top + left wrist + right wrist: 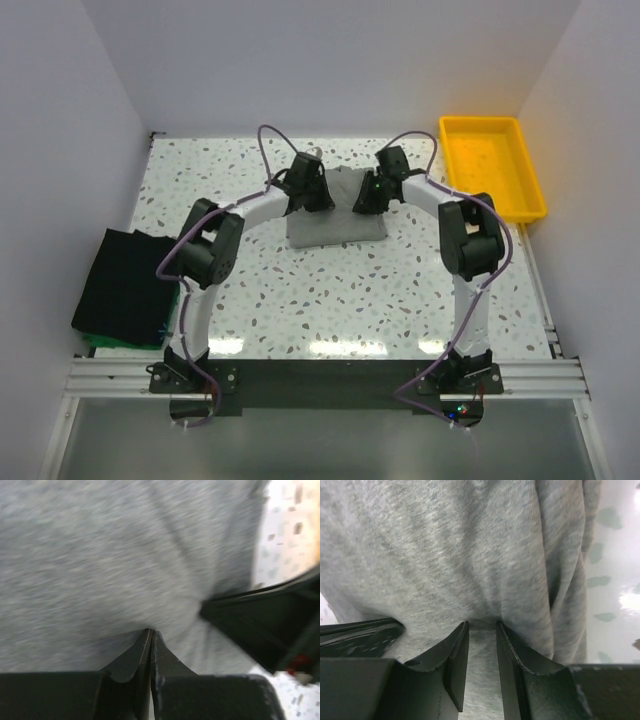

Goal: Fold and stack the t-shirts
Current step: Fold the tshirt, then neatly place the folded tshirt to the corner

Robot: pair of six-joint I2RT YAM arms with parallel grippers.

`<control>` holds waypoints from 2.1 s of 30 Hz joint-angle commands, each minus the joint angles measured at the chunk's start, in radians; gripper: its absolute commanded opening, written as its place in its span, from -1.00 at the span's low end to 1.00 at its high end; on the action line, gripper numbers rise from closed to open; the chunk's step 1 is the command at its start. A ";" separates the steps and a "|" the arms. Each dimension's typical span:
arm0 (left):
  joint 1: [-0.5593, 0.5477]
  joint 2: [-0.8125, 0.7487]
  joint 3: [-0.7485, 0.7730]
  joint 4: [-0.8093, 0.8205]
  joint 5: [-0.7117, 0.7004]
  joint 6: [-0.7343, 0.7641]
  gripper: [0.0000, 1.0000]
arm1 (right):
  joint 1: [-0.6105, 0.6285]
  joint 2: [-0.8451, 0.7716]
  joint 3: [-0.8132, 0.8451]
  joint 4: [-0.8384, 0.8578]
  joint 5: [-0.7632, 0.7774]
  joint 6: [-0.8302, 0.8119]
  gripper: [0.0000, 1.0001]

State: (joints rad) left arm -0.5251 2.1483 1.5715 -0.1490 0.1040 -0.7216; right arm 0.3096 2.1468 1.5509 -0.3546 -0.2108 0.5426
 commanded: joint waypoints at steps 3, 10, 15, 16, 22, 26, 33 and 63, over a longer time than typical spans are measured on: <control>-0.015 0.021 -0.056 -0.003 -0.085 -0.022 -0.89 | -0.009 -0.022 -0.063 0.028 0.085 -0.017 -0.33; -0.079 -0.037 -0.122 -0.100 -0.197 -0.065 -0.88 | -0.006 -0.091 -0.188 0.045 0.074 -0.004 -0.33; -0.134 -0.152 -0.290 -0.083 -0.245 -0.134 -0.88 | 0.000 -0.177 -0.297 0.049 0.050 -0.030 -0.33; -0.144 -0.172 -0.318 -0.077 -0.251 -0.147 -0.88 | 0.000 -0.194 -0.342 0.054 0.045 -0.035 -0.33; -0.234 -0.315 -0.490 -0.047 -0.286 -0.226 -0.88 | 0.019 -0.355 -0.535 0.086 0.011 -0.053 -0.31; -0.282 -0.424 -0.580 -0.040 -0.297 -0.275 -0.87 | 0.049 -0.477 -0.650 0.086 -0.002 -0.059 -0.28; -0.292 -0.583 -0.659 -0.087 -0.322 -0.276 -0.74 | 0.069 -0.584 -0.724 0.056 -0.006 -0.072 -0.23; 0.641 -1.157 -0.651 -0.833 -0.847 -0.389 0.72 | 0.184 -0.601 -0.522 -0.024 -0.019 -0.089 0.26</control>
State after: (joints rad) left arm -0.0109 0.9760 0.8921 -0.8650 -0.6422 -1.1000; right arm 0.4736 1.5372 0.9947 -0.3977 -0.1963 0.4675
